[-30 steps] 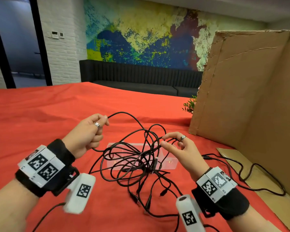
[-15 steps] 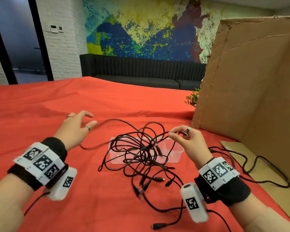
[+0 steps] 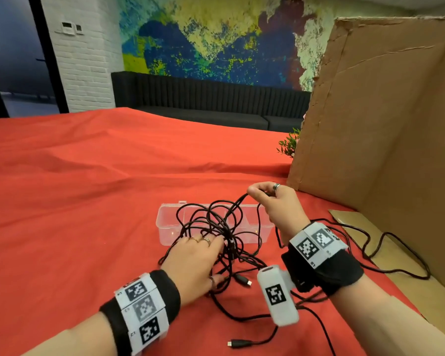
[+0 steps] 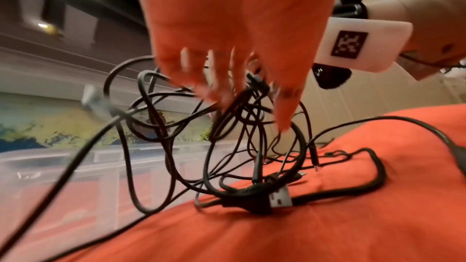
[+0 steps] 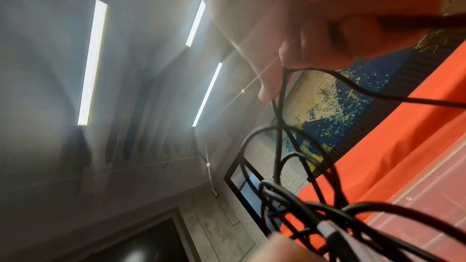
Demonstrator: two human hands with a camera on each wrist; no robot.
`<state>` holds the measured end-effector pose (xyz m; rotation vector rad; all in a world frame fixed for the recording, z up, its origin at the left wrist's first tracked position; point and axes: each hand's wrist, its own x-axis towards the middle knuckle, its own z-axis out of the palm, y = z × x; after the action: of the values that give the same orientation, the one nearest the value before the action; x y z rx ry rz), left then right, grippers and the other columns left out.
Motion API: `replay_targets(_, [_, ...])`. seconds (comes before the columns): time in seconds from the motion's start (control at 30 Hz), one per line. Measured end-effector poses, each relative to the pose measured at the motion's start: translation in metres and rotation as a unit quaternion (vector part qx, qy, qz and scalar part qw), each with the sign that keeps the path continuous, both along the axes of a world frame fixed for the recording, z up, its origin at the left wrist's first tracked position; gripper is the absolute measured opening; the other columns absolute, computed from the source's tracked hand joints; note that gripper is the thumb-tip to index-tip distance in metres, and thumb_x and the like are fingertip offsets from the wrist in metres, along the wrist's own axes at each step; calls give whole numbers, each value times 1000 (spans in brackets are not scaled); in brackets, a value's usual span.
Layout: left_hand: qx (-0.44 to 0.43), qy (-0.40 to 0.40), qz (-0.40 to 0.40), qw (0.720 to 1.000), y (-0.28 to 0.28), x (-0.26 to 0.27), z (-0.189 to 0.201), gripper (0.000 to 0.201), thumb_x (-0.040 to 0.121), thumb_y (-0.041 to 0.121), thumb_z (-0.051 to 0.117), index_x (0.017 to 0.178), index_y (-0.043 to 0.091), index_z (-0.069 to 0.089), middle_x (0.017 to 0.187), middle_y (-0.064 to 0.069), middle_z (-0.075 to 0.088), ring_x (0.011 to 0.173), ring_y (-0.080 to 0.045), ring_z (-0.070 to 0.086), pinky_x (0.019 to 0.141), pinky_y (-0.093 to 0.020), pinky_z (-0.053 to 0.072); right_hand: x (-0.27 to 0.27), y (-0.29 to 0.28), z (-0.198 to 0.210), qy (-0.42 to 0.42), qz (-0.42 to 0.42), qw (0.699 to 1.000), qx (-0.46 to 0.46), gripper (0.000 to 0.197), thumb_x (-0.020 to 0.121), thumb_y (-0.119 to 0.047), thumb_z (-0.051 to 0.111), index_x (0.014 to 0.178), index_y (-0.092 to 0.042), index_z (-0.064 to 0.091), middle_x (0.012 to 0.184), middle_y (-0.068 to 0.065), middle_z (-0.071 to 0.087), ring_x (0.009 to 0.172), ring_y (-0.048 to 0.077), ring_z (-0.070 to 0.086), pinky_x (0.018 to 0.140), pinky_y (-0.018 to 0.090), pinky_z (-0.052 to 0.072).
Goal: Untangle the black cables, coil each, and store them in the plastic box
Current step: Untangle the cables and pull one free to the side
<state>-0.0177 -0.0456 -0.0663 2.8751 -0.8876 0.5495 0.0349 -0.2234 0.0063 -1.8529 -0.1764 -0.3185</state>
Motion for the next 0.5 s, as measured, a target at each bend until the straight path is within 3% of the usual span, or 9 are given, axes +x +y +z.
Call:
replay_targets(0.07, [-22, 34, 33, 999, 4, 9, -4, 39, 75, 36, 67, 105, 19, 50, 95, -1, 66, 92, -22, 62, 74, -29, 47, 1, -3, 1, 4, -11, 1000, 5, 7, 90, -14, 60, 88, -8, 63, 31, -21, 43, 34, -7, 43, 39, 6, 32])
replay_targets(0.13, [-113, 98, 17, 989, 12, 15, -6, 31, 90, 38, 46, 113, 21, 56, 108, -1, 65, 105, -20, 58, 86, -30, 44, 2, -5, 0, 0, -31, 1000, 7, 7, 90, -15, 60, 88, -10, 63, 32, -20, 44, 35, -6, 43, 40, 7, 31])
replay_targets(0.23, [-286, 218, -14, 933, 30, 14, 8, 35, 83, 52, 51, 94, 23, 68, 87, 10, 69, 86, -2, 60, 79, -26, 45, 2, -15, -3, -11, -66, 998, 20, 8, 89, -15, 61, 81, -18, 61, 45, -10, 39, 33, 2, 33, 40, 13, 27])
replay_targets(0.33, [-397, 290, -61, 869, 44, 9, 25, 38, 69, 61, 61, 84, 26, 68, 75, 9, 65, 69, 2, 53, 68, -17, 43, -6, -25, -2, -11, -56, 997, 50, 18, 88, -7, 59, 80, -23, 56, 57, -2, 29, 41, 4, 25, 41, 18, 24])
replay_targets(0.4, [-434, 294, -65, 849, 47, 4, 38, 20, 84, 39, 62, 75, 21, 66, 61, 13, 57, 58, 2, 44, 56, -14, 37, -20, -25, 1, -18, 0, 999, 46, 21, 88, -4, 58, 77, -22, 56, 61, -4, 28, 46, 2, 26, 47, 16, 25])
replay_targets(0.43, [-457, 286, -54, 841, 48, 4, 42, 21, 91, 27, 57, 72, 19, 63, 55, 13, 52, 54, 0, 39, 52, -15, 33, -28, -22, 3, -29, 29, 999, 9, 20, 87, -6, 60, 75, -23, 59, 63, -6, 29, 48, 1, 28, 51, 16, 26])
replay_targets(0.5, [-502, 274, -27, 820, 48, 3, 47, 25, 95, 21, 48, 72, 17, 58, 53, 11, 42, 52, -6, 32, 47, -17, 30, -47, -13, 4, -50, 78, 990, -102, 15, 84, -15, 67, 75, -28, 64, 73, -9, 33, 58, -2, 35, 59, 13, 30])
